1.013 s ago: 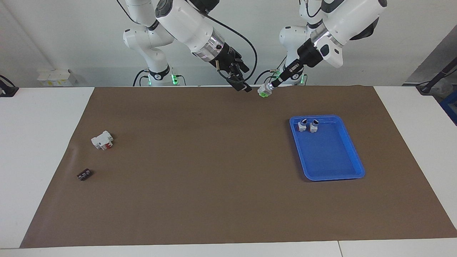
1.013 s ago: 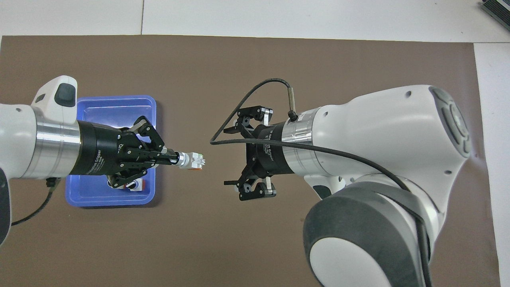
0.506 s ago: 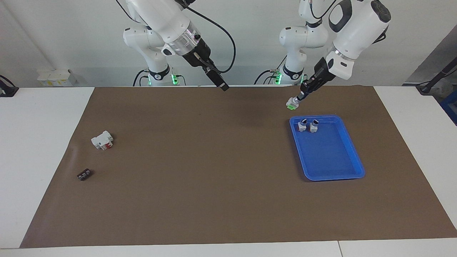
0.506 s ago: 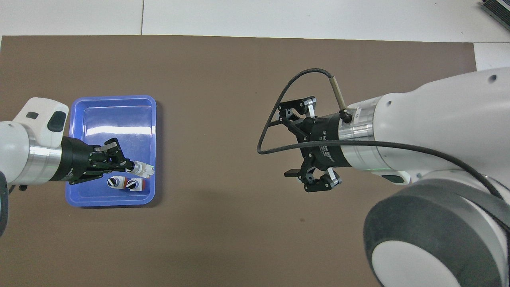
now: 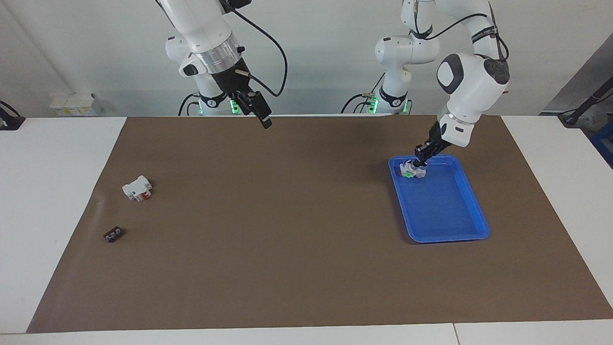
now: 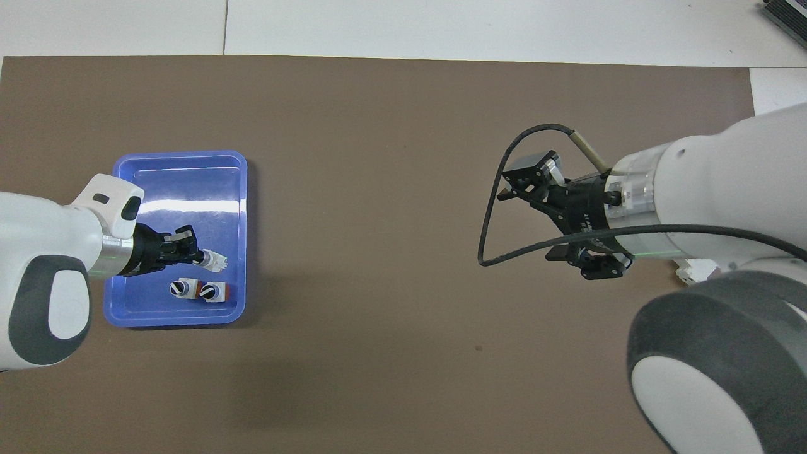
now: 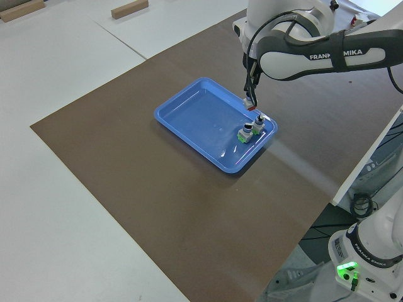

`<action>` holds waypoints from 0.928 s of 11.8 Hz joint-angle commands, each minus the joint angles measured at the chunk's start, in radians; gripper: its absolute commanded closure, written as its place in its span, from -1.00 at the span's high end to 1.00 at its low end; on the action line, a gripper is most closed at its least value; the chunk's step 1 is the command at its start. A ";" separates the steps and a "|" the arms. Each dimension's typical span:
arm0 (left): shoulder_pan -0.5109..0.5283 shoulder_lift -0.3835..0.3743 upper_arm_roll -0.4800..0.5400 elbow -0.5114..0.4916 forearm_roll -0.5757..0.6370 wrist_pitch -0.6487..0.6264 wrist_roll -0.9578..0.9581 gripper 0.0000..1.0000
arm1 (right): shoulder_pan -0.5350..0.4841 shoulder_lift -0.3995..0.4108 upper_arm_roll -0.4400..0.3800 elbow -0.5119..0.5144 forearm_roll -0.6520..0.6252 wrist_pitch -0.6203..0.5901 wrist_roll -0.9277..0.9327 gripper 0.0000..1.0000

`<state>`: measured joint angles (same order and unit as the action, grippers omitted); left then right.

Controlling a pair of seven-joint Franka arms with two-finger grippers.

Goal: Turn and place switch with both arms

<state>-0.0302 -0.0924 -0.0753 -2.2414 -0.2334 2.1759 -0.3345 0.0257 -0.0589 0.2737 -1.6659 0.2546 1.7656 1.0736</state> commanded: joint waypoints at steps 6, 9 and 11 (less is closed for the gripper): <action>0.021 0.026 -0.003 -0.070 0.034 0.157 0.002 -1.00 | -0.041 -0.070 -0.182 -0.005 -0.172 -0.110 -0.640 1.00; 0.016 0.019 -0.004 -0.083 0.034 0.148 0.002 0.22 | -0.067 -0.073 -0.182 0.047 -0.306 -0.168 -0.842 1.00; 0.009 0.026 -0.003 -0.031 0.039 0.086 0.011 1.00 | -0.059 -0.067 -0.217 0.063 -0.311 -0.183 -0.851 1.00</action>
<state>-0.0190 -0.0512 -0.0780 -2.2967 -0.2182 2.3011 -0.3311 -0.0337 -0.1294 0.0789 -1.6259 -0.0334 1.6053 0.2615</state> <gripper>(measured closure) 0.577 0.000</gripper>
